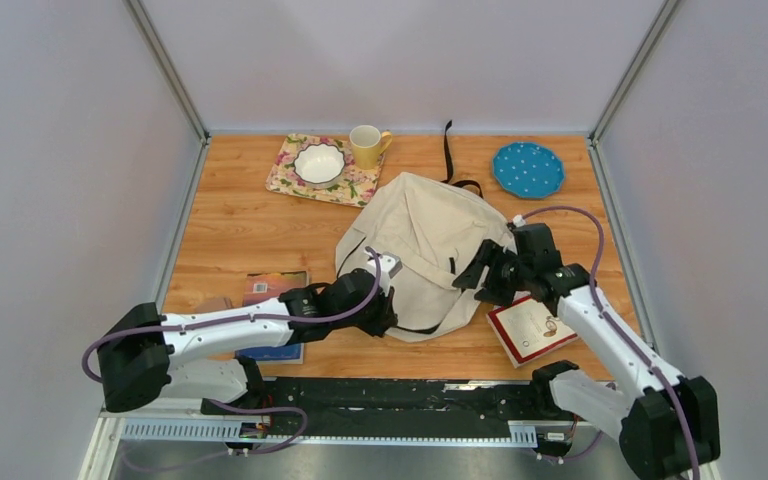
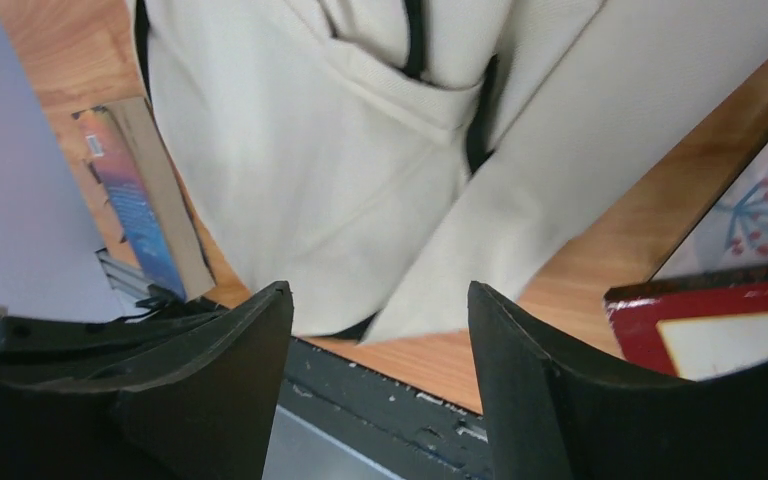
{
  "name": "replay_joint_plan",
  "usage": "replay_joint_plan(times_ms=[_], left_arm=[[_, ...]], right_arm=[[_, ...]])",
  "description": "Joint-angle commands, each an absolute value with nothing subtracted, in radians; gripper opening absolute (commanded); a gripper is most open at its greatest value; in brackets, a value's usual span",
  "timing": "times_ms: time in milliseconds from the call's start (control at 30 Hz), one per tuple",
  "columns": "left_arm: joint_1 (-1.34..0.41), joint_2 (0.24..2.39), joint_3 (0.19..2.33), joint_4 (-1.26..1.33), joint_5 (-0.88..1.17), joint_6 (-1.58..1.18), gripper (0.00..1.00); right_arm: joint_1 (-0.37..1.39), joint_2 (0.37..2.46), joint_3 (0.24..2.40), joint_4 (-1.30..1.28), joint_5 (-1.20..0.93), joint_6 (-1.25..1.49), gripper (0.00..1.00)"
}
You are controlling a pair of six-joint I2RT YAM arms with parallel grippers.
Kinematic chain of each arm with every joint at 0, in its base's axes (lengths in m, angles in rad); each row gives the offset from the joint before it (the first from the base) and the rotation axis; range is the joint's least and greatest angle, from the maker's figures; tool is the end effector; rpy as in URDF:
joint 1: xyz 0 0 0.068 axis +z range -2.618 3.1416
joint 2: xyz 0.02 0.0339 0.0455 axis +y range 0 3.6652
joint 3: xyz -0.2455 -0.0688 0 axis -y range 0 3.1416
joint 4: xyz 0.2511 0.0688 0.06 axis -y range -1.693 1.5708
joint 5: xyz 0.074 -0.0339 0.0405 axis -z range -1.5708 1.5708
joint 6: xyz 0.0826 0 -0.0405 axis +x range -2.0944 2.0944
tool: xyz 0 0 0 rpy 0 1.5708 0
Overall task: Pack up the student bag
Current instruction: Unzip the student bag at the center of the board.
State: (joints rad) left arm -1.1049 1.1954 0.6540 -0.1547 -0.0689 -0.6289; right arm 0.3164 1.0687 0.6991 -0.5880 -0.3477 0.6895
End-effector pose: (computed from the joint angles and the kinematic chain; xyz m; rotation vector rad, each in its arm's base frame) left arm 0.1381 -0.2620 0.1636 0.5295 2.3472 -0.8039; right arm 0.2240 0.1030 0.1699 0.3470 2.6333 0.8128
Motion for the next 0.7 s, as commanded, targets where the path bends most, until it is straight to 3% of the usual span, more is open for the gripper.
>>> replay_joint_plan(times_ms=[0,133,233,533,667], left_arm=[[-1.114,1.232,0.716,-0.115,-0.025,-0.589,0.00],[-1.118,1.246,0.732,-0.107,-0.011,-0.589,0.00],[-1.121,1.246,0.739,-0.103,-0.014,-0.588,0.00],[-1.144,1.296,0.842,-0.091,-0.006,-0.571,0.00],[-1.150,1.302,0.835,-0.089,-0.006,-0.578,0.00]], right_arm=[[0.347,0.910,0.638,-0.621,-0.393,0.902,0.68],[0.394,0.784,0.615,-0.707,-0.289,1.002,0.68],[0.428,0.743,0.579,-0.683,-0.379,1.106,0.69],[0.711,0.742,0.469,-0.572,-0.200,1.537,0.69],[0.719,0.773,0.483,-0.568,-0.130,1.600,0.70]])
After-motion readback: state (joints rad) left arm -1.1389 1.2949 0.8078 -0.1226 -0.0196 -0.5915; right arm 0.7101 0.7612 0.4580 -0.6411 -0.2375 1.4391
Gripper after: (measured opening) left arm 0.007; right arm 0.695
